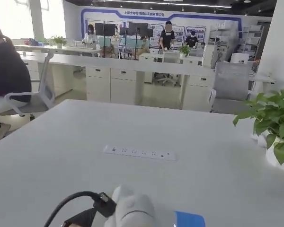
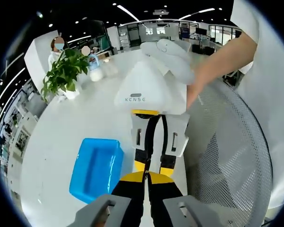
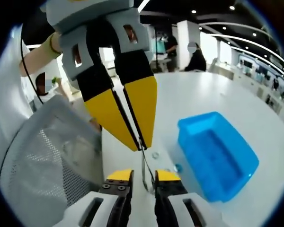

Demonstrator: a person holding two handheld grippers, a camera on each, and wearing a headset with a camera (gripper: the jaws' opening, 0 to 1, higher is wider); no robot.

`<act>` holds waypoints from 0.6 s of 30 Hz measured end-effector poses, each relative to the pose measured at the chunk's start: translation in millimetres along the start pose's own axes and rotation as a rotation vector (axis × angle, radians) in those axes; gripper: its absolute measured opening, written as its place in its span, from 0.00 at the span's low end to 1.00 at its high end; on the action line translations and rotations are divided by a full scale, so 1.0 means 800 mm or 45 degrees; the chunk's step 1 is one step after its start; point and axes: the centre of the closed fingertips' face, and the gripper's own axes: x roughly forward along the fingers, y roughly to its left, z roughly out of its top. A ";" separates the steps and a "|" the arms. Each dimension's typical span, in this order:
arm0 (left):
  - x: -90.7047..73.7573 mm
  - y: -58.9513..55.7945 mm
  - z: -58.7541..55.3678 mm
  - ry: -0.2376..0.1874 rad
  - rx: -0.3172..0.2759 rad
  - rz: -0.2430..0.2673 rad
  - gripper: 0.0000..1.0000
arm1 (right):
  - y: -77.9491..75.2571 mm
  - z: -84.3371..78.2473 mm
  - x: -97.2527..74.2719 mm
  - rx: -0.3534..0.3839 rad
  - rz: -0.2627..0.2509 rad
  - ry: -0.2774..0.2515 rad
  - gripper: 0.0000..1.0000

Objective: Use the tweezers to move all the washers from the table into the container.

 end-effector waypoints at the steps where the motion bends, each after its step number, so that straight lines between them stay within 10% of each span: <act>1: 0.000 -0.002 0.001 -0.005 -0.011 -0.012 0.00 | -0.002 0.001 -0.001 0.000 -0.006 -0.003 0.13; 6: 0.005 -0.007 -0.001 -0.009 -0.028 -0.022 0.00 | -0.001 -0.001 0.001 -0.042 0.019 0.027 0.05; 18: -0.025 0.003 -0.038 -0.355 -0.598 0.223 0.53 | -0.017 -0.004 -0.002 0.120 -0.015 0.000 0.02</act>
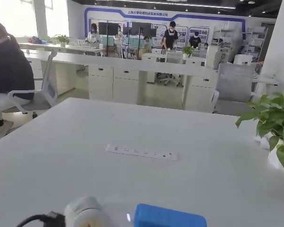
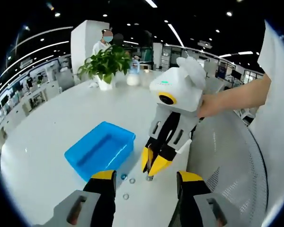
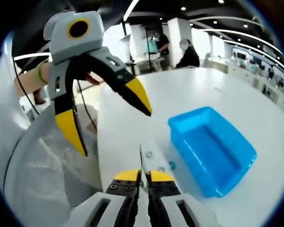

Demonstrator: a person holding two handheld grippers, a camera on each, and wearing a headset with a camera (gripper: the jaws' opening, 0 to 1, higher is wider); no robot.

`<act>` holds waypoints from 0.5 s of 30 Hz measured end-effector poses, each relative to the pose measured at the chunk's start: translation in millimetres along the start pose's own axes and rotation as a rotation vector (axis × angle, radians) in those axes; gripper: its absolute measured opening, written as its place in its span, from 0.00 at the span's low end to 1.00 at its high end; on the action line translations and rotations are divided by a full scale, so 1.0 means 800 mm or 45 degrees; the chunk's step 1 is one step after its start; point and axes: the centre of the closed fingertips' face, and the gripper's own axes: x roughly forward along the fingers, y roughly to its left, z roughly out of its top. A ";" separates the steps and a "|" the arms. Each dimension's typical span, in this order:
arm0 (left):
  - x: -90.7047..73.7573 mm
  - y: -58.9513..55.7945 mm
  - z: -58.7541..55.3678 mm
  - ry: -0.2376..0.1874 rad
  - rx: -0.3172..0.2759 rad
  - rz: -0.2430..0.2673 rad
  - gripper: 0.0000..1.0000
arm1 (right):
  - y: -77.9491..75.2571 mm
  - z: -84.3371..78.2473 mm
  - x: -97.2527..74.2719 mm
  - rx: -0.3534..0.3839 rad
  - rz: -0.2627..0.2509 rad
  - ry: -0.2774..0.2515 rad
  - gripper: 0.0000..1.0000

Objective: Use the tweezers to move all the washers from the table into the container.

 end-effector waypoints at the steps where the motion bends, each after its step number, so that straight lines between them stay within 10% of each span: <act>1: -0.006 0.002 -0.002 -0.050 -0.054 0.028 0.57 | -0.002 0.000 0.000 0.022 -0.001 -0.007 0.02; 9: -0.034 0.012 -0.017 -0.314 -0.340 0.244 0.86 | -0.008 0.004 -0.009 0.180 0.012 -0.063 0.02; 15: -0.046 0.023 -0.003 -0.389 -0.248 0.388 0.98 | -0.010 0.017 -0.025 0.221 0.011 -0.090 0.03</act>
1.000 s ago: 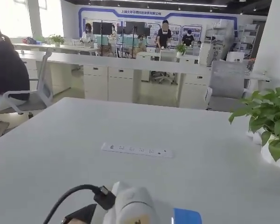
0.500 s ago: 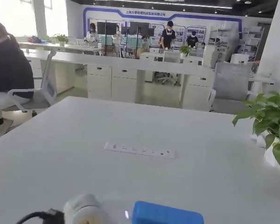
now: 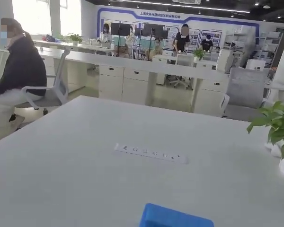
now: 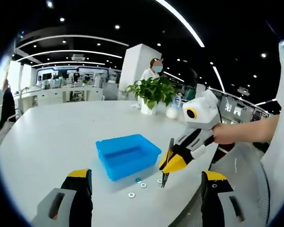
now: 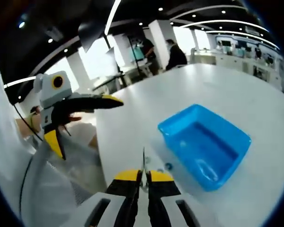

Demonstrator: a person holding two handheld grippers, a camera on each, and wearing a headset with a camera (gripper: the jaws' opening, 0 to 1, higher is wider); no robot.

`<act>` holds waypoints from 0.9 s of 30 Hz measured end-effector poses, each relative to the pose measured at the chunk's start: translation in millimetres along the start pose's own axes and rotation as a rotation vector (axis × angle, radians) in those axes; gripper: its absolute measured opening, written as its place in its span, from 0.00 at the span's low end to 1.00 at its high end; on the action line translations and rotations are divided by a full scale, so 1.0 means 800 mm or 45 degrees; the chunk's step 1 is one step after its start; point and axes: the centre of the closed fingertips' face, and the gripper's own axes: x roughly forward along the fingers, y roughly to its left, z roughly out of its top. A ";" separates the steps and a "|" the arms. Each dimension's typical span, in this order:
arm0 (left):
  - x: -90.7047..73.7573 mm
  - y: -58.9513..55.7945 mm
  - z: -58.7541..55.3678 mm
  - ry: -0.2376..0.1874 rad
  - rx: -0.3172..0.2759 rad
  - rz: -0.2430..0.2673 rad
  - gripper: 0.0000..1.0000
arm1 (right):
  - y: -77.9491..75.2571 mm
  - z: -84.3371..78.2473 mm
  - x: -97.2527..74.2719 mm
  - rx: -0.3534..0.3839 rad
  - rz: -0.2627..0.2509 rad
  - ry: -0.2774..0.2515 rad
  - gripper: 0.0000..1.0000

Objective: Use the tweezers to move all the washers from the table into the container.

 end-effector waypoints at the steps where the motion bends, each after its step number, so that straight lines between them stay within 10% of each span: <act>1: 0.000 0.001 0.010 -0.048 0.021 0.021 0.99 | 0.000 0.003 -0.003 -0.003 -0.003 -0.001 0.03; 10: -0.020 0.022 0.037 -0.242 0.077 0.186 0.99 | -0.013 0.038 -0.030 -0.074 -0.071 -0.009 0.03; 27: -0.031 0.042 0.044 -0.292 0.080 0.290 0.99 | -0.107 0.082 -0.045 0.029 -0.311 -0.126 0.03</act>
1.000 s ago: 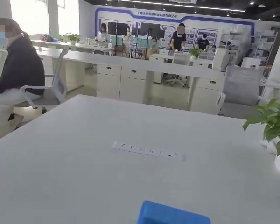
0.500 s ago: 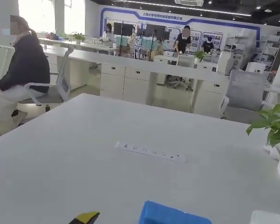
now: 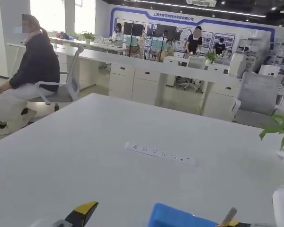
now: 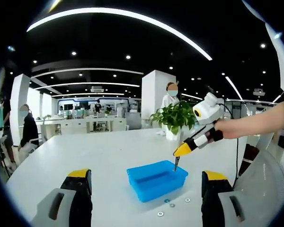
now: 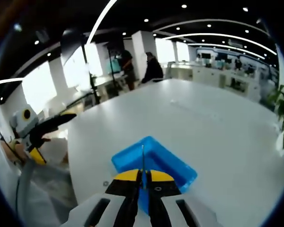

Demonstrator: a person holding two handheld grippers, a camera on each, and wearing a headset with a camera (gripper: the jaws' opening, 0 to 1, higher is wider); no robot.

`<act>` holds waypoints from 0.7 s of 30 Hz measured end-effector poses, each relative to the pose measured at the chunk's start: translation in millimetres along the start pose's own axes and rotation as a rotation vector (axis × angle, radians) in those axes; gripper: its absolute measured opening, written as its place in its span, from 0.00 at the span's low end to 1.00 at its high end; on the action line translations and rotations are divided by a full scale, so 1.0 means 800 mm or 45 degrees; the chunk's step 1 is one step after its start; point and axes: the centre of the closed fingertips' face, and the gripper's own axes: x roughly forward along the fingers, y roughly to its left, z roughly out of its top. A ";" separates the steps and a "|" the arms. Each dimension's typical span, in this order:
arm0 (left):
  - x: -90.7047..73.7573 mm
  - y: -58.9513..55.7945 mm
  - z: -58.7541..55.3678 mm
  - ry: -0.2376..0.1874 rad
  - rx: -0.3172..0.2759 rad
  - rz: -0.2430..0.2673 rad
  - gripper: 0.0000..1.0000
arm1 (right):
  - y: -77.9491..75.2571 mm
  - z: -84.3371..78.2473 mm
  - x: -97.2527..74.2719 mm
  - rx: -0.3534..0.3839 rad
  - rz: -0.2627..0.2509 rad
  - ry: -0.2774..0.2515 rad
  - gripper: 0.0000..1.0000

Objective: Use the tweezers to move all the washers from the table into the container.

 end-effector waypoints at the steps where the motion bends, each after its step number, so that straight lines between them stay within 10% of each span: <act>1: 0.000 0.000 -0.001 0.005 0.004 -0.001 0.99 | -0.004 0.000 0.003 0.016 -0.005 -0.002 0.03; 11: -0.001 0.002 -0.004 0.023 0.030 0.007 0.97 | -0.045 -0.028 0.035 0.032 -0.078 0.096 0.03; 21: 0.001 0.000 -0.008 0.038 0.014 -0.006 0.97 | -0.042 -0.049 0.046 0.027 -0.076 0.128 0.03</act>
